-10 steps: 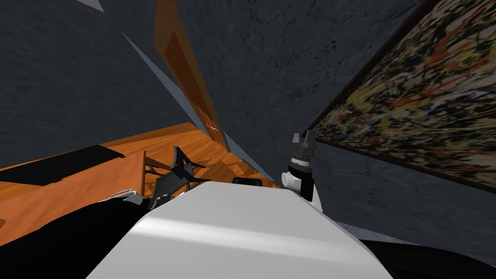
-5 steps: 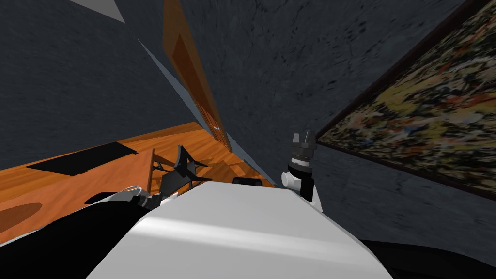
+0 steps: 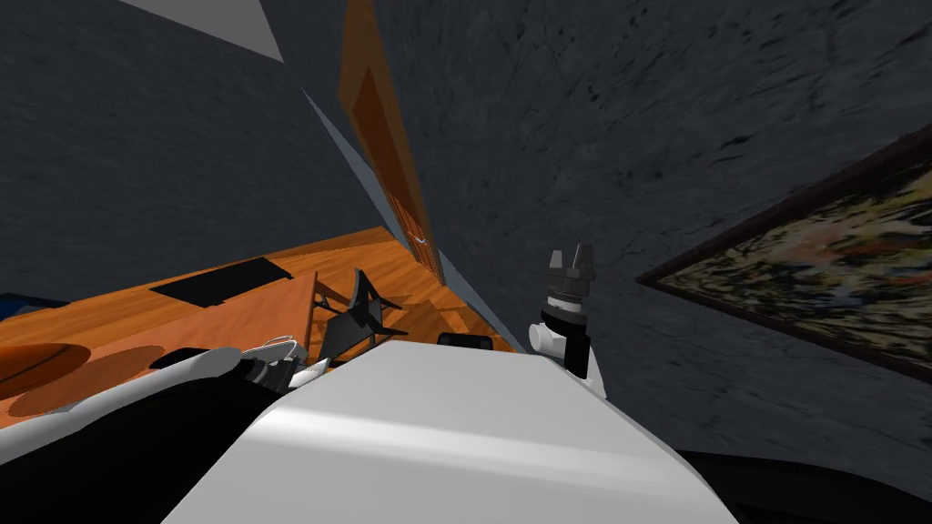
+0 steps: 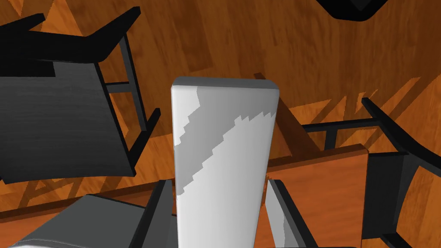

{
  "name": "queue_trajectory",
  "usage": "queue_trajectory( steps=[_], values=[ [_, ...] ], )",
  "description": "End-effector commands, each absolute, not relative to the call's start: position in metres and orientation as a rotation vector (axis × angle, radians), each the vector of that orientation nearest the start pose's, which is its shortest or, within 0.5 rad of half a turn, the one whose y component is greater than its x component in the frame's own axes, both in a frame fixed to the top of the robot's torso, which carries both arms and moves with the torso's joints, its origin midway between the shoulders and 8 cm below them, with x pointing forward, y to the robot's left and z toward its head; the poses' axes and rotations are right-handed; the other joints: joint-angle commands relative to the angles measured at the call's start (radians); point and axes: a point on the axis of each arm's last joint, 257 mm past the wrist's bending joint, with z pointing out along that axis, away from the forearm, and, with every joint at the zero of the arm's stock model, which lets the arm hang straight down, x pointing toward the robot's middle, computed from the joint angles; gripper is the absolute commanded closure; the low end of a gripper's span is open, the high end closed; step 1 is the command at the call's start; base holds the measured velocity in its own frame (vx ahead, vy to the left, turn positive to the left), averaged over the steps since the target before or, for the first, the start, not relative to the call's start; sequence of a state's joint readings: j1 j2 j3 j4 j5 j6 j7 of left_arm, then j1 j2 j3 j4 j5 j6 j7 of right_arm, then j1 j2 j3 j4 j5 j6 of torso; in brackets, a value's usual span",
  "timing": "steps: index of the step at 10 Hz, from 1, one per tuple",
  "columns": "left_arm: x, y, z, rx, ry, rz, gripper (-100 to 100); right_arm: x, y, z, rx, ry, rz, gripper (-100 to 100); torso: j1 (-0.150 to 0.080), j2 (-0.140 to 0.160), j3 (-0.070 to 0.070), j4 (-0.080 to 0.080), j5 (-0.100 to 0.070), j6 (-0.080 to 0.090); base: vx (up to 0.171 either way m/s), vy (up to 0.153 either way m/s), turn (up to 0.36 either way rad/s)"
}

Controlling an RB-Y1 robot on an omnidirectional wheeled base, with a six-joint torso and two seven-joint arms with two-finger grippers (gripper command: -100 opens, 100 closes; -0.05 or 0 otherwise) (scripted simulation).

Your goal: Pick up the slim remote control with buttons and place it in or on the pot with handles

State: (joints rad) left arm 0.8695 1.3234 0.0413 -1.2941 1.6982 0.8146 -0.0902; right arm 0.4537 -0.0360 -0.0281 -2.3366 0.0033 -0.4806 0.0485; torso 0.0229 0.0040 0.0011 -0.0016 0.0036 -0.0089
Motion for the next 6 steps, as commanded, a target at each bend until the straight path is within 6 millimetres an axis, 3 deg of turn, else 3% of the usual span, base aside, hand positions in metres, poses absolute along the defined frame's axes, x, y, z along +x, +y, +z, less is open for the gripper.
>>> queue_trajectory(
  steps=[1,6],
  values=[
    [0.017,0.645,-0.376,-2.791,1.407,0.065,100,0.337,-0.276,0.061,0.545,0.596,1.261,0,0.0,0.0,0.0,0.0,0.0,0.0,0.067,0.195,0.191],
    [0.031,0.65,-0.358,-2.8,1.422,0.073,100,0.337,-0.276,0.061,0.545,0.596,1.261,0,0.005,0.0,0.0,0.0,0.001,-0.001,0.077,0.224,0.211]
  ],
)
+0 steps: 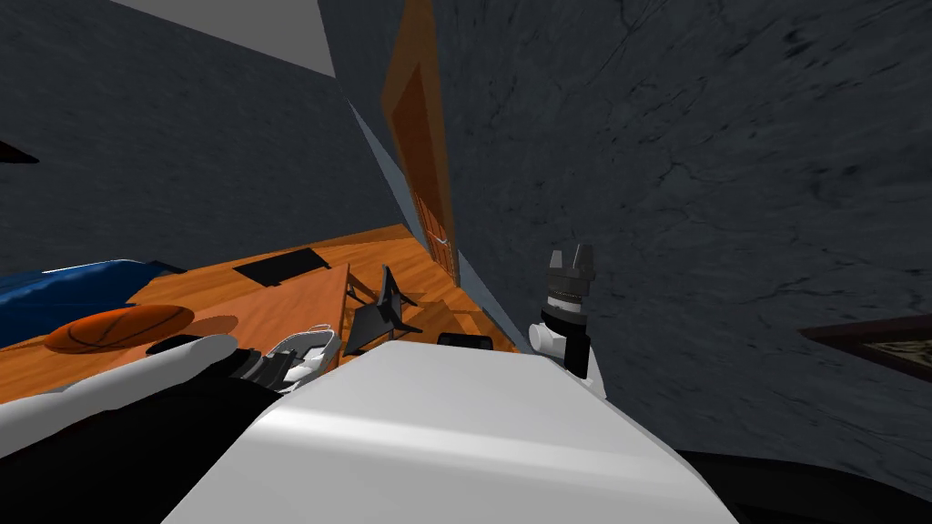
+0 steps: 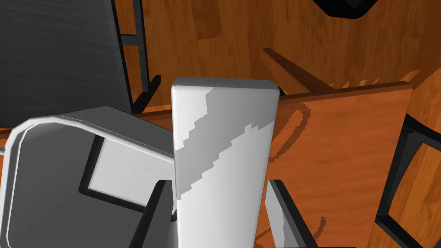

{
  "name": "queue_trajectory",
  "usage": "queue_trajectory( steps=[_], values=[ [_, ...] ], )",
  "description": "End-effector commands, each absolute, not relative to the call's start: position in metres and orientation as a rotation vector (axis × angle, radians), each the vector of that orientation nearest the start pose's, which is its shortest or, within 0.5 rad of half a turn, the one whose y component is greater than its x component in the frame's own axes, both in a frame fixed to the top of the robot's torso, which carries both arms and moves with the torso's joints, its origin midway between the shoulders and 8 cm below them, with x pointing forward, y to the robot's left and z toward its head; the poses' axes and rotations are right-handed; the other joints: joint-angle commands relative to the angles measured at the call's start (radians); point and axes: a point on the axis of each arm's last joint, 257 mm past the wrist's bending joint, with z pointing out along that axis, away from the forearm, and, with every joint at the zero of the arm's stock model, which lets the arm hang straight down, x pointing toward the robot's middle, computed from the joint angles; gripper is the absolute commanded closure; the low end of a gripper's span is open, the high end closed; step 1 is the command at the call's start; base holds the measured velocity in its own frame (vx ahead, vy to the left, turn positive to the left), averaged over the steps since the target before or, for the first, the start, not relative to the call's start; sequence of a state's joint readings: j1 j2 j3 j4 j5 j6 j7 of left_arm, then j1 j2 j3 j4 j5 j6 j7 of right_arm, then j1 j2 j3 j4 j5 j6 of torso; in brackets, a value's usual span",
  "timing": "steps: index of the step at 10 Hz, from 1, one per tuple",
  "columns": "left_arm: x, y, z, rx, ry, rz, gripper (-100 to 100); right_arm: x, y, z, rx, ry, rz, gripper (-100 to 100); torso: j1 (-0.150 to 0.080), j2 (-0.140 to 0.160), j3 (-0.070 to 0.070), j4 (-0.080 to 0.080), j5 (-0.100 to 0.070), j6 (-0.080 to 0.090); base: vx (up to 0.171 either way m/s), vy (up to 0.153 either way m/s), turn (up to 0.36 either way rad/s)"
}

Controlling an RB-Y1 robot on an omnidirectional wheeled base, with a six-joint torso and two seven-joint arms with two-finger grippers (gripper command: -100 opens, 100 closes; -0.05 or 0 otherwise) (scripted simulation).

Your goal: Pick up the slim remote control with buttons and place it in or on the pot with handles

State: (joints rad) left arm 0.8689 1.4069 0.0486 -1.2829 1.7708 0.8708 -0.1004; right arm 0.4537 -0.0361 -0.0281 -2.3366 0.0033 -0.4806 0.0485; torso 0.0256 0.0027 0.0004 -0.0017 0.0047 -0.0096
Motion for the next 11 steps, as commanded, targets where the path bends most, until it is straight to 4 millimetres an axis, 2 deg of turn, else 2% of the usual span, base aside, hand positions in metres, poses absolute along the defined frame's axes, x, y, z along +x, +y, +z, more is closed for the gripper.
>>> queue_trajectory(
  steps=[1,5,7,8,9,11],
  values=[
    [0.034,0.651,-0.356,-2.801,1.423,0.07,100,0.337,-0.276,0.061,0.545,0.596,1.261,0,0.0,0.0,0.0,0.0,0.0,0.0,0.1,0.229,0.191],
    [0.05,0.653,-0.346,-2.804,1.421,0.047,100,0.337,-0.276,0.061,0.545,0.596,1.261,0,0.002,0.001,0.001,0.0,-0.001,0.0,0.091,0.238,0.179],
    [0.058,0.653,-0.343,-2.806,1.416,0.03,100,0.337,-0.276,0.061,0.545,0.596,1.262,0,-0.001,0.001,0.001,0.001,-0.001,0.001,0.11,0.184,0.144],
    [0.056,0.653,-0.344,-2.805,1.417,0.035,100,0.337,-0.276,0.061,0.545,0.596,1.262,0,-0.003,0.001,0.001,0.0,-0.001,0.002,0.048,0.08,0.021],
    [0.056,0.654,-0.343,-2.804,1.414,0.034,-100,0.337,-0.276,0.061,0.545,0.595,1.262,0,-0.009,0.004,0.002,0.001,-0.002,0.002,0.009,0.017,-0.007],
    [0.056,0.654,-0.343,-2.804,1.414,0.034,-100,0.337,-0.276,0.061,0.545,0.595,1.262,0,-0.016,0.008,0.005,0.002,-0.003,0.002,0.002,0.004,0.0]
  ],
)
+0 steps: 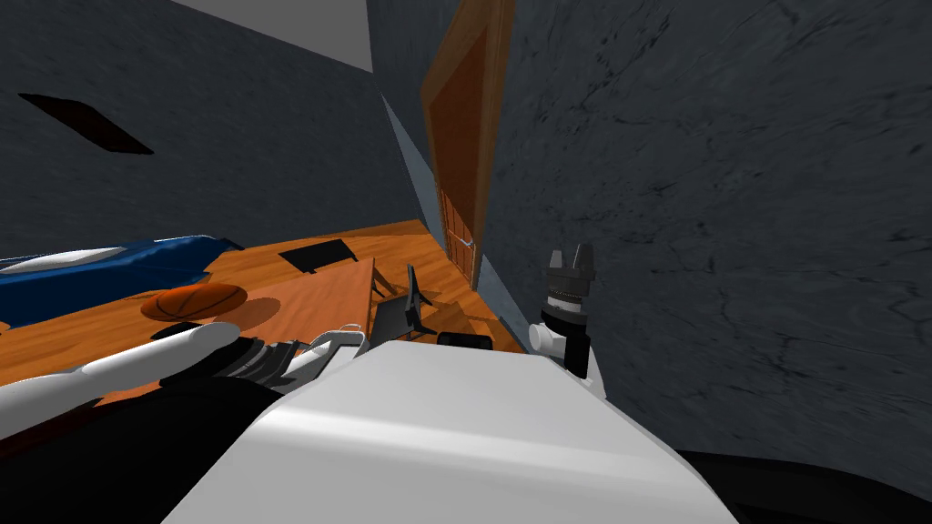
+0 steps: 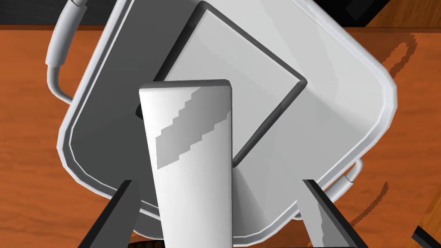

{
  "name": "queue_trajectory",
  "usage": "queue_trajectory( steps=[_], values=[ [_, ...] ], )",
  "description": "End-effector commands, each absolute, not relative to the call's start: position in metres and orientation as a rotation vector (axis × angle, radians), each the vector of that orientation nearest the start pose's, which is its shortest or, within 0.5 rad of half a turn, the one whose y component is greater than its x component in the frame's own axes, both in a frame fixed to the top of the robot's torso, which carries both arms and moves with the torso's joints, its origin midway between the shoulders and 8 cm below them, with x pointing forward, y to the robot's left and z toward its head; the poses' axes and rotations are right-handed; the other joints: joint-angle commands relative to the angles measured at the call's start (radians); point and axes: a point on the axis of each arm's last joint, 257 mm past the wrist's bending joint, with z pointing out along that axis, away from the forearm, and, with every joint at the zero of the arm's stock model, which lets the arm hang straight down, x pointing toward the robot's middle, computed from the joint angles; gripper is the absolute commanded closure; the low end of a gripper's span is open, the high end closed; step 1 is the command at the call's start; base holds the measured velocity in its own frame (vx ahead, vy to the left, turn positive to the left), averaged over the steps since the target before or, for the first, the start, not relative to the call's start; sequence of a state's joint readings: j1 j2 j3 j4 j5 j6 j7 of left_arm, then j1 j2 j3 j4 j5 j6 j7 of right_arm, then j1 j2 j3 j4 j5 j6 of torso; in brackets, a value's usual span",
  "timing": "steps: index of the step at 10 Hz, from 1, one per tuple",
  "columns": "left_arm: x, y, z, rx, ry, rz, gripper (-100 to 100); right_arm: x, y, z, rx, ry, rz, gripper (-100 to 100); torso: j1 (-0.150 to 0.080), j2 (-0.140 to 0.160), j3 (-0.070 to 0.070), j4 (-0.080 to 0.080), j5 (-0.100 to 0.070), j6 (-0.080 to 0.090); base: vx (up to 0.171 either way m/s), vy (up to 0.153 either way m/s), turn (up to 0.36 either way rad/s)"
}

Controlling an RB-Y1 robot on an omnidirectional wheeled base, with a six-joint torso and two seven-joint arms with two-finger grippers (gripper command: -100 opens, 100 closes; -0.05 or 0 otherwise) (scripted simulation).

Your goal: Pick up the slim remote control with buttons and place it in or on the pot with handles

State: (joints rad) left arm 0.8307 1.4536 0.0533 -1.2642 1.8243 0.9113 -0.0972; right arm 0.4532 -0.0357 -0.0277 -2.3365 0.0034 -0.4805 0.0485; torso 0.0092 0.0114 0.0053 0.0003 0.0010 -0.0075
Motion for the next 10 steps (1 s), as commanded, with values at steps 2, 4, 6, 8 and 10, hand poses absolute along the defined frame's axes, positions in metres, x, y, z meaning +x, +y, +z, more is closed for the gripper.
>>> queue_trajectory(
  steps=[2,4,6,8,10],
  values=[
    [0.056,0.654,-0.343,-2.804,1.414,0.034,-100,0.337,-0.276,0.061,0.545,0.595,1.262,0,0.0,0.0,0.0,0.0,0.0,0.0,0.0,0.0,0.0],
    [0.067,0.657,-0.33,-2.798,1.42,0.04,-100,0.337,-0.276,0.061,0.545,0.595,1.262,0,0.0,0.0,0.0,0.0,0.0,0.0,-0.007,-0.005,0.02],
    [0.077,0.659,-0.318,-2.792,1.428,0.046,-100,0.337,-0.276,0.061,0.545,0.595,1.262,0,-0.002,0.002,0.001,0.0,-0.001,0.0,-0.03,-0.017,0.035],
    [0.088,0.66,-0.306,-2.787,1.438,0.053,-100,0.337,-0.276,0.061,0.545,0.595,1.262,0,-0.002,0.002,0.001,0.0,-0.001,0.0,-0.021,-0.014,0.029],
    [0.099,0.66,-0.294,-2.781,1.45,0.059,-100,0.337,-0.276,0.061,0.545,0.595,1.262,0,-0.002,0.001,0.001,0.0,-0.001,0.0,-0.02,-0.012,0.027]
  ],
)
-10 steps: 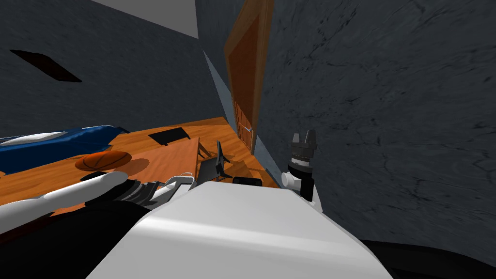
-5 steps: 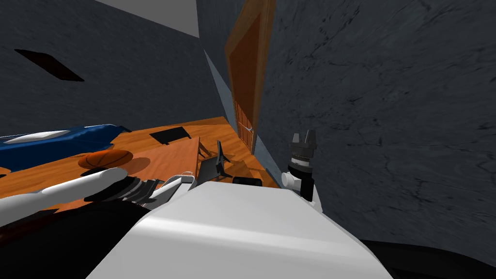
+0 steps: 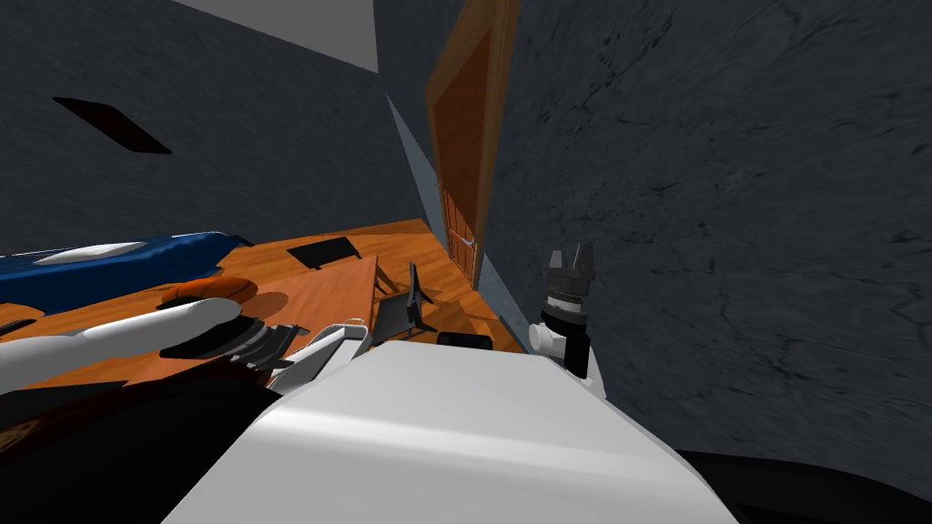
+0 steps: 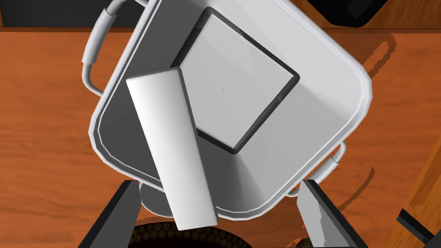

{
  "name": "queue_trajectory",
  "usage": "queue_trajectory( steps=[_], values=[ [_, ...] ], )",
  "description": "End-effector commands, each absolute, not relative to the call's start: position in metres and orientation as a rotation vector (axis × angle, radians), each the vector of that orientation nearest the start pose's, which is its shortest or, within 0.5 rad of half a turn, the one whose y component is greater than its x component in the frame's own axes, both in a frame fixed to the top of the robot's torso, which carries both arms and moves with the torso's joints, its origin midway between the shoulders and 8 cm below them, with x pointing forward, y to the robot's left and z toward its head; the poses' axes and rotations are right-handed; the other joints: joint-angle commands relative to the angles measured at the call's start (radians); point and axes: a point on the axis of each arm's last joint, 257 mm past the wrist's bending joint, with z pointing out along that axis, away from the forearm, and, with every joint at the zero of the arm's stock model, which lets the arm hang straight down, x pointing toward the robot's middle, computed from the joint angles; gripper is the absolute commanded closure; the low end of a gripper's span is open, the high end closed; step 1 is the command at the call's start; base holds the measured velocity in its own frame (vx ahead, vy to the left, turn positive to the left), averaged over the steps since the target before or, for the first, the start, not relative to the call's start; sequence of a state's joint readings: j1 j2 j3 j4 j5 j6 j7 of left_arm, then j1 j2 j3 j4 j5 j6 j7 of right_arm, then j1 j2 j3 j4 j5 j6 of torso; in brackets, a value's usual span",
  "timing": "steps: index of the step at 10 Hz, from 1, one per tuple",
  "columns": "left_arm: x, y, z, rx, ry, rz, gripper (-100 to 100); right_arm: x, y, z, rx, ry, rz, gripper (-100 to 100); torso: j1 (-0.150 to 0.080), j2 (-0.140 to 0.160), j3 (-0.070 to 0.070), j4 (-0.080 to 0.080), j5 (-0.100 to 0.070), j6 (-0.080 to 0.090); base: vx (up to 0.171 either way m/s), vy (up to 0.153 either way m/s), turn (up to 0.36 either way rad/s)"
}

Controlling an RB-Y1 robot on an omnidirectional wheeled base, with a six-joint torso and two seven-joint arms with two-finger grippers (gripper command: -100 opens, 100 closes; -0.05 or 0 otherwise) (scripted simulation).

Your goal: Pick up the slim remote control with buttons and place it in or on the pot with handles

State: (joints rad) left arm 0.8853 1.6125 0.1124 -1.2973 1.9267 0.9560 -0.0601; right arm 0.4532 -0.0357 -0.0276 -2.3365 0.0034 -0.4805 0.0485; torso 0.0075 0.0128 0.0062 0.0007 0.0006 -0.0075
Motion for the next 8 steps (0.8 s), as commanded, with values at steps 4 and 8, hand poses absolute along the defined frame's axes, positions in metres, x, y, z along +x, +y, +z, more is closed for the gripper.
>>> queue_trajectory(
  steps=[4,8],
  values=[
    [0.1066,0.6578,-0.2859,-2.778,1.461,0.064,0,0.3368,-0.2757,0.0611,0.545,0.595,1.262,0,0.001,0.0,0.0,0.0,0.0,0.0,-0.011,-0.007,0.017],
    [0.1065,0.6578,-0.2859,-2.778,1.461,0.064,0,0.3368,-0.2757,0.0611,0.545,0.595,1.262,0,0.001,-0.001,-0.001,0.0,0.0,0.0,0.0,0.0,0.0]
  ],
)
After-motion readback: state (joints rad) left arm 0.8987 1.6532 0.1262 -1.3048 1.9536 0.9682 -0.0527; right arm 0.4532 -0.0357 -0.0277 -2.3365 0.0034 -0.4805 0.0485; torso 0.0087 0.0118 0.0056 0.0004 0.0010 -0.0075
